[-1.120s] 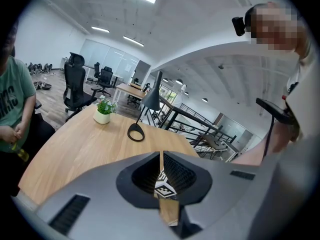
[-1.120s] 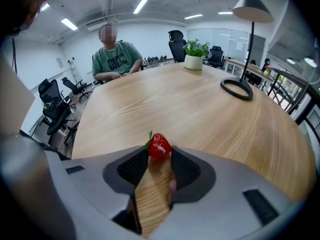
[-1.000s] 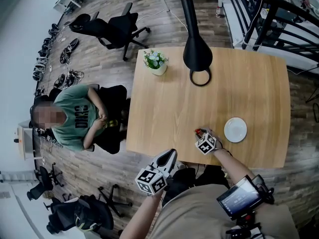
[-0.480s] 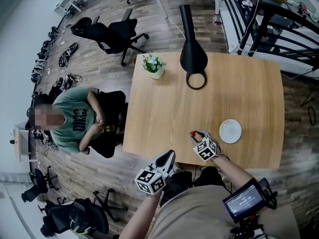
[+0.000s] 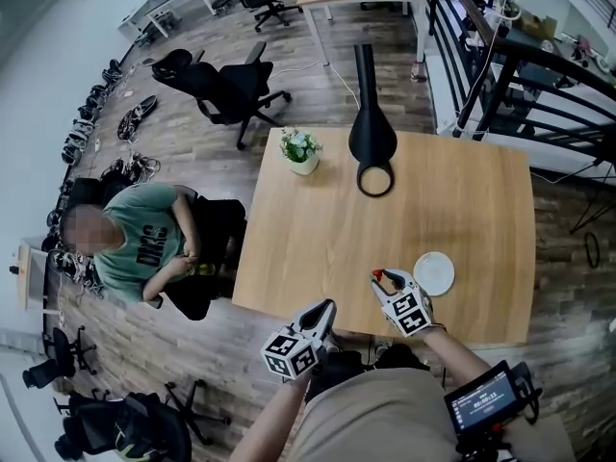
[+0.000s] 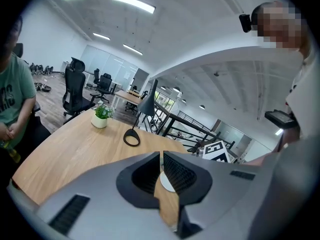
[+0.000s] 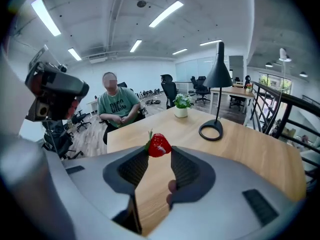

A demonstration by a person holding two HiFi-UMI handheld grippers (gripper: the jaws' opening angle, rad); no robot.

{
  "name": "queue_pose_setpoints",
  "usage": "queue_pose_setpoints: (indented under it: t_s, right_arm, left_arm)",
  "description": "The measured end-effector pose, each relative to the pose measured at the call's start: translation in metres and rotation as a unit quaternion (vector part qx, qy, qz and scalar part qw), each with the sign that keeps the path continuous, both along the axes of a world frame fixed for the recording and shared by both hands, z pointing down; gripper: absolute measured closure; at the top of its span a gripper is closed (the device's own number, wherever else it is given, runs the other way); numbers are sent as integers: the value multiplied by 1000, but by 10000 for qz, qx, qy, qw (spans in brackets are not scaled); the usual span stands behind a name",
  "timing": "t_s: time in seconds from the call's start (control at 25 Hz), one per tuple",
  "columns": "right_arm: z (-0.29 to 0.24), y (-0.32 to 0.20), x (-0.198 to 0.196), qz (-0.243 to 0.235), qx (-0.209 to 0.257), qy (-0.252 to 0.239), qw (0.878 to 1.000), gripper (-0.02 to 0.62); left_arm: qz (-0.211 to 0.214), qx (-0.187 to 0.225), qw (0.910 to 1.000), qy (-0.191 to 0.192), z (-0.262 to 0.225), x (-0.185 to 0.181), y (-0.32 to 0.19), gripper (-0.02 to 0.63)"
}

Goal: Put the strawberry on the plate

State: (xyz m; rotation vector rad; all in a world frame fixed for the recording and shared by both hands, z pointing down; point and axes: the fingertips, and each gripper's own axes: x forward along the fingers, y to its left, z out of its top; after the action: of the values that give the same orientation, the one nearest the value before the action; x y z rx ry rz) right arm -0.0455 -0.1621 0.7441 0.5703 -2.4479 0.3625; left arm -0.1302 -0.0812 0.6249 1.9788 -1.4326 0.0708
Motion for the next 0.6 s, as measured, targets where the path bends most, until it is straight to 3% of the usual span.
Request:
queue_pose_setpoints:
  t_s: [0.24, 0.6]
  right_arm:
    - [-46, 4, 11, 10, 298, -329, 9990, 446]
    - [-87, 5, 40, 26, 519, -390, 9979, 446]
  left_arm:
    - [-221, 112, 9996, 102, -5, -6, 9, 600]
    - [-196, 224, 9994, 150, -10, 5, 12, 600]
